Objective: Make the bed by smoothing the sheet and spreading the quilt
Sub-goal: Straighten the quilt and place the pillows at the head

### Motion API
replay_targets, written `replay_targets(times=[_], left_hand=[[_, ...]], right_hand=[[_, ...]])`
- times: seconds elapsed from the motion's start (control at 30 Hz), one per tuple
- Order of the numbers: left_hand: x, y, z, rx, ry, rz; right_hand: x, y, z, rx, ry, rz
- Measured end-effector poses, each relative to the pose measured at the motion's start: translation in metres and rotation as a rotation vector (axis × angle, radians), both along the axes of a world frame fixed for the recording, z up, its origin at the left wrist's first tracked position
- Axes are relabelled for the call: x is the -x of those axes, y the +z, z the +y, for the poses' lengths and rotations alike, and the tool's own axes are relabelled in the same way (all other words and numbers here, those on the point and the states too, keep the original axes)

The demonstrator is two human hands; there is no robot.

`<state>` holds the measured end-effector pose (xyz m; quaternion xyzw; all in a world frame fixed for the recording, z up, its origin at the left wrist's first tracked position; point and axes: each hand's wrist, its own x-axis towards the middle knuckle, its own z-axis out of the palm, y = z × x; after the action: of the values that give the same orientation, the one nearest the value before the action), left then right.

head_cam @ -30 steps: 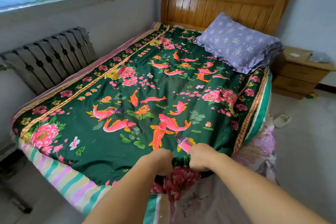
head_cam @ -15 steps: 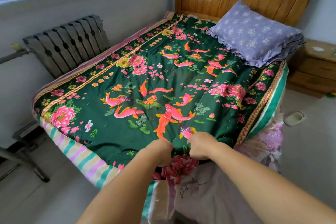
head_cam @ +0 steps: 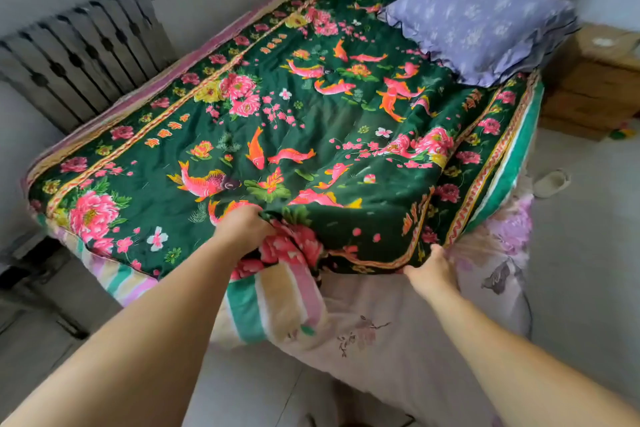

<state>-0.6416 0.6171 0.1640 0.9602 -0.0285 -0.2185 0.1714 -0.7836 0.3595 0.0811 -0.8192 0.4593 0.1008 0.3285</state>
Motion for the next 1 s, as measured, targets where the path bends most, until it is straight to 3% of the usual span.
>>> replay_targets(times=[0.13, 0.23, 0.43, 0.53, 0.63, 0.73, 0.83, 0.9, 1.0], left_hand=[[-0.023, -0.025, 0.014, 0.066, 0.318, -0.099], [-0.038, -0.045, 0.016, -0.032, 0.375, -0.086], [-0.047, -0.083, 0.013, -0.273, 0.449, -0.057], [-0.041, -0.096, 0.011, -0.148, 0.546, -0.033], [-0.027, -0.106, -0.003, 0.052, 0.586, -0.183], [-0.007, -0.125, -0.027, 0.15, 0.317, -0.389], [0.016, -0.154, -0.06, 0.142, -0.257, -0.486], [0.036, -0.175, -0.079, 0.061, -0.477, -0.302], [0.045, -0.209, -0.089, -0.158, -0.259, 0.227]], right_hand=[[-0.004, -0.025, -0.013, -0.166, -0.043, 0.08], [-0.013, -0.044, -0.013, -0.316, -0.132, 0.028], [-0.054, -0.082, 0.004, -0.841, -0.521, -0.019], [-0.082, -0.096, 0.012, -1.046, -0.66, -0.11], [-0.127, -0.083, 0.016, -1.128, -0.639, -0.315], [-0.176, -0.057, 0.018, -1.171, -0.454, -0.402], [-0.214, -0.031, 0.022, -1.161, -0.206, -0.435], [-0.227, -0.025, 0.027, -1.139, -0.076, -0.43], [-0.219, -0.037, 0.028, -0.949, 0.015, -0.44]])
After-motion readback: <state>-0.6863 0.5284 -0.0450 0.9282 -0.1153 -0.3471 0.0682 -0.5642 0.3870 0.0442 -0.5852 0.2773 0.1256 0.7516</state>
